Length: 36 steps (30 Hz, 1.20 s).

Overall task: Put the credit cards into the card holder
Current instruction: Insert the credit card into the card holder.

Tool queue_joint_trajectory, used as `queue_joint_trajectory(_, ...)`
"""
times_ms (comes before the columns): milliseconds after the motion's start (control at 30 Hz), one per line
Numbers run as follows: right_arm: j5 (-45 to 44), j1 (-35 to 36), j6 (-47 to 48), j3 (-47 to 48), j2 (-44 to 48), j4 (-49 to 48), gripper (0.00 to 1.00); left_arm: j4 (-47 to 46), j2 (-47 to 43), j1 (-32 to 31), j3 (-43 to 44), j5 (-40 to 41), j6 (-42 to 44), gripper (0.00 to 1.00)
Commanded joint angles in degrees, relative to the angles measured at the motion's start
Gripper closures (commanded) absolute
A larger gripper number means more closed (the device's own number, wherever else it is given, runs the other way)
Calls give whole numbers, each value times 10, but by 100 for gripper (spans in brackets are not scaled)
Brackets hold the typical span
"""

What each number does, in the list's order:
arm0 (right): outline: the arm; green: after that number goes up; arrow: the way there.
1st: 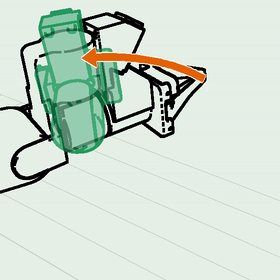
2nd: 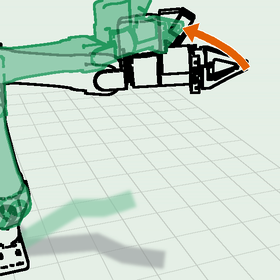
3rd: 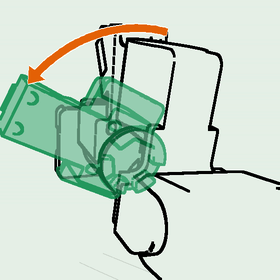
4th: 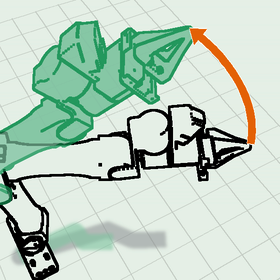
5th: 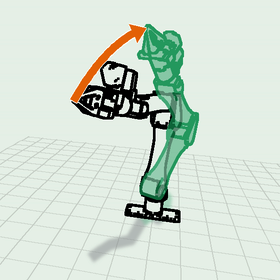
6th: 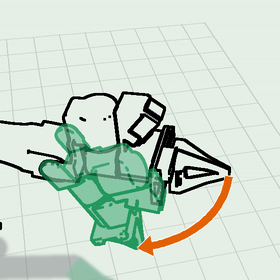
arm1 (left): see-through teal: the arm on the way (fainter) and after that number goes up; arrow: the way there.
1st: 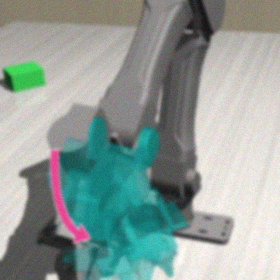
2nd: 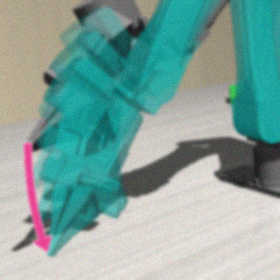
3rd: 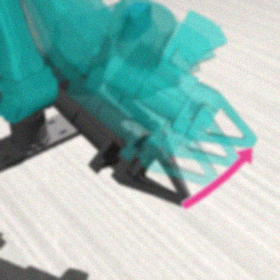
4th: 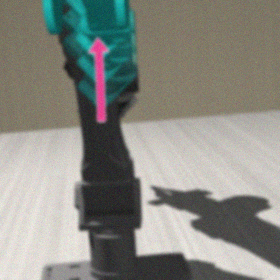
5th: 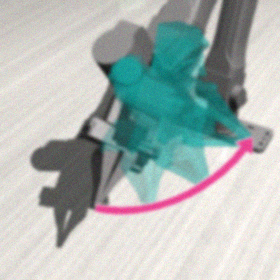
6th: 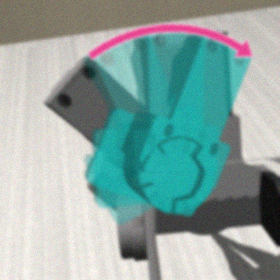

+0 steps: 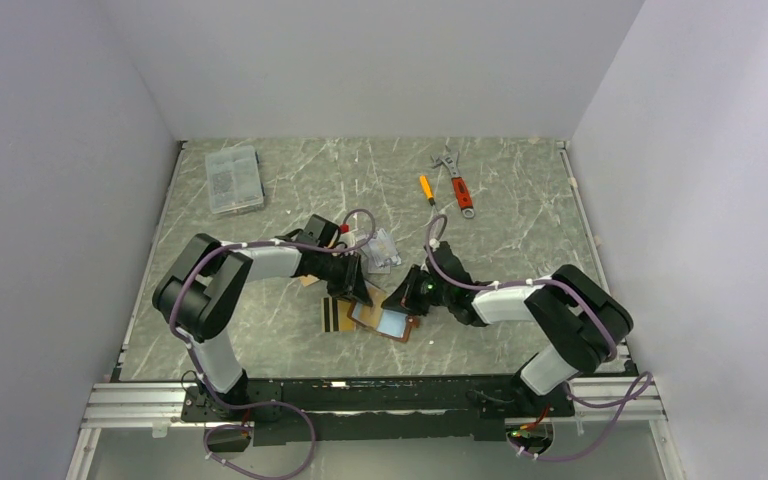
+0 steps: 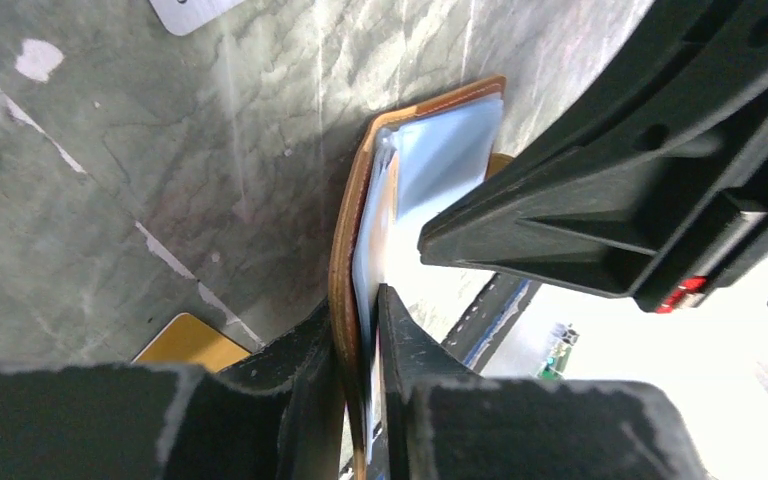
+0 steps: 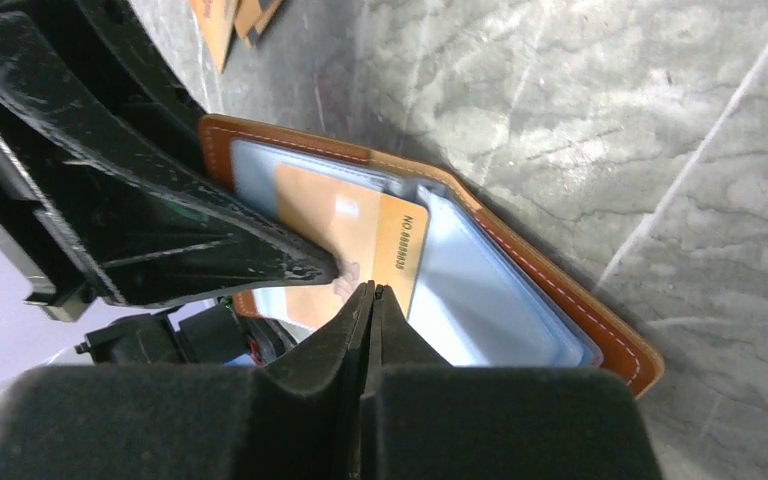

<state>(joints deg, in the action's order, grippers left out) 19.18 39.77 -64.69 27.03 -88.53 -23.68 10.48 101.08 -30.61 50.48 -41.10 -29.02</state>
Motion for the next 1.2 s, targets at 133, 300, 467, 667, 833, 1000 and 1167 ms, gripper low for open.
queue_joint_trajectory(133,-7,-3,-3,-27,3,-23,100,-137,-11,17,-48,-112,-71,91)
queue_joint_trajectory(300,-5,-5,7,-33,13,-19,94,-144,-12,18,-53,-114,-74,96)
queue_joint_trajectory(467,-4,-6,14,-16,-3,0,100,-147,-11,18,-55,-110,-74,96)
queue_joint_trajectory(667,2,-5,20,3,-31,21,100,-180,-10,20,-59,-137,-98,99)
queue_joint_trajectory(833,6,-5,29,15,-22,20,100,-188,-9,19,-61,-141,-107,99)
queue_joint_trajectory(1000,6,-5,25,15,-6,18,100,-139,-9,15,-41,-115,-83,79)
queue_joint_trajectory(1167,4,1,20,27,2,26,100,-120,-8,8,-32,-106,-73,68)
